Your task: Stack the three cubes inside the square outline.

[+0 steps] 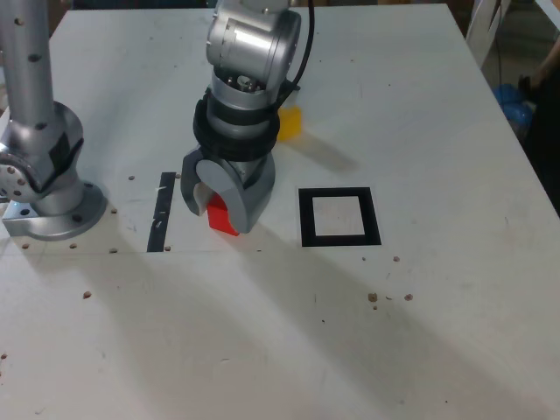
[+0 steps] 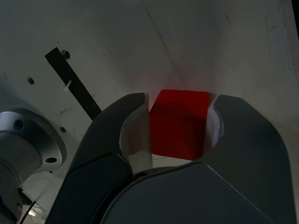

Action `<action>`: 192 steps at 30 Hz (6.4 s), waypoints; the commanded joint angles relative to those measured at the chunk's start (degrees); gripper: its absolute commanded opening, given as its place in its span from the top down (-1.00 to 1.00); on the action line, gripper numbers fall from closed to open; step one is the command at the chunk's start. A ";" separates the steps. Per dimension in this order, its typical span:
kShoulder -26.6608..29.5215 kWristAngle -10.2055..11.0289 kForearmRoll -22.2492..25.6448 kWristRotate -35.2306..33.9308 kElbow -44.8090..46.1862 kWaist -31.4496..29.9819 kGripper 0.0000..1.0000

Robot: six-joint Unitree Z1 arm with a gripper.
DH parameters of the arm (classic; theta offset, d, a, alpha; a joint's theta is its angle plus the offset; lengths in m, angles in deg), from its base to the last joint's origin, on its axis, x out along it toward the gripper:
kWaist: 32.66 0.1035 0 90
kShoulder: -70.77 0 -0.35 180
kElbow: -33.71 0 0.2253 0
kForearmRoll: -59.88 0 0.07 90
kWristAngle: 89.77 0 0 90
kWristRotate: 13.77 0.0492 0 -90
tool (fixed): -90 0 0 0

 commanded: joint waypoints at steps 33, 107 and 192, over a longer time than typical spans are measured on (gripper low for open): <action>-12.32 -0.93 11.64 -21.61 -31.05 1.63 0.65; -7.55 3.96 15.78 -16.54 -25.33 34.43 -1.00; -13.19 2.42 23.19 -7.04 -42.46 9.13 0.65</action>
